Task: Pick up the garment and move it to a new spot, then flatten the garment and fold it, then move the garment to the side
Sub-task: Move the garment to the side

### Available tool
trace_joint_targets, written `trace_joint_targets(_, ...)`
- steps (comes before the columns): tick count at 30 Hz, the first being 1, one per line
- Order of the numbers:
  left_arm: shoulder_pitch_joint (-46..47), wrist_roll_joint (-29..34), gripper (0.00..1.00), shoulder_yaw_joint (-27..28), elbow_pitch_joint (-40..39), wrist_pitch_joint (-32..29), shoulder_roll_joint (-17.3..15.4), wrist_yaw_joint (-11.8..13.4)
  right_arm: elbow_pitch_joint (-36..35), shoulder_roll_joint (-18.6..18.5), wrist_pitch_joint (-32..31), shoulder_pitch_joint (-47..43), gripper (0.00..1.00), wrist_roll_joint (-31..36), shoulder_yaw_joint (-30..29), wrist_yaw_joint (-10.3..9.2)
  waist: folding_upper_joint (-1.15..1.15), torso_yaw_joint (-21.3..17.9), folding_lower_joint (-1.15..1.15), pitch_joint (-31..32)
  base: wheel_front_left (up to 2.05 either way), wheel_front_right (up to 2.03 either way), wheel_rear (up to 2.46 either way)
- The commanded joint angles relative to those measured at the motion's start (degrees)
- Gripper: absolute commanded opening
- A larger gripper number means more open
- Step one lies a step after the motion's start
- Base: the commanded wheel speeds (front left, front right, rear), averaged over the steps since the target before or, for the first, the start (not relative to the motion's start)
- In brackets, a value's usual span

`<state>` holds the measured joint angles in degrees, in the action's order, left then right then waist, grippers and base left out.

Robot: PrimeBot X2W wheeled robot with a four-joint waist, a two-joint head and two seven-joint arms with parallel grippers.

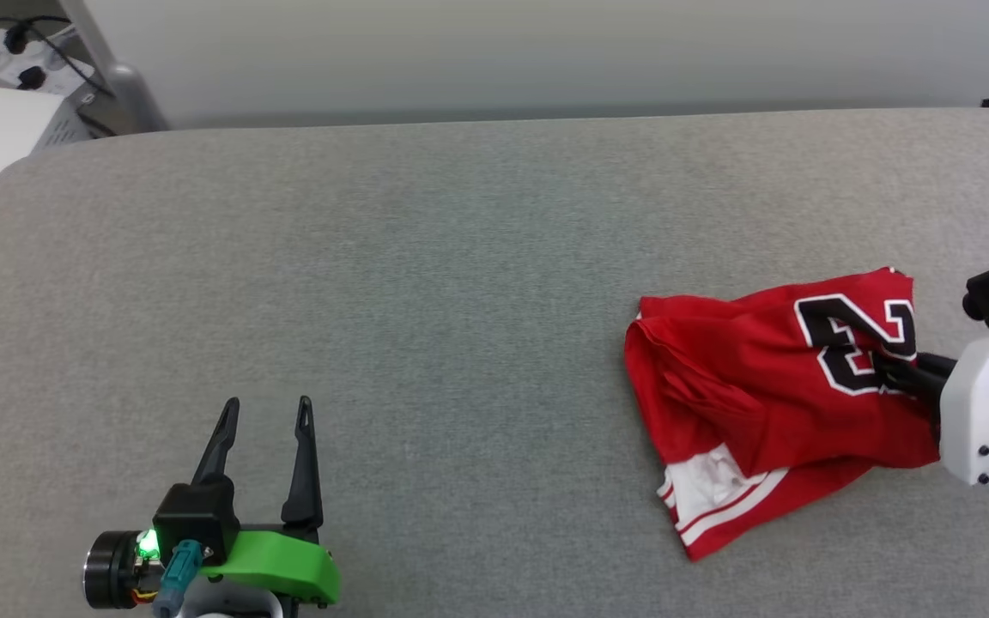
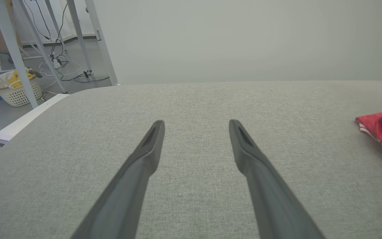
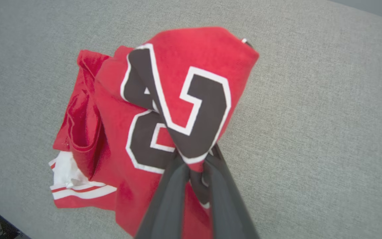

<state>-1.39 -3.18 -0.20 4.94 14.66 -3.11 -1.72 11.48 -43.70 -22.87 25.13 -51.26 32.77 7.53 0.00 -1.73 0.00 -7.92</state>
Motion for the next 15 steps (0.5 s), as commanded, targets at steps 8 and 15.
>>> trace_joint_targets(8,1.2,1.1,1.00,1.1,-2.3,0.3,-0.7,-0.1,0.9,-4.0,0.1,5.4,0.00,1.9,-3.4,-0.04,0.00,-10.6,0.00,-5.2,0.00,0.00,0.00)
trace_joint_targets(15,4.9,2.1,1.00,1.0,-4.6,0.3,-2.5,-1.0,6.4,-7.8,-0.2,9.8,0.00,3.1,-8.2,-0.04,0.00,-9.9,0.00,-12.6,0.00,0.00,0.00)
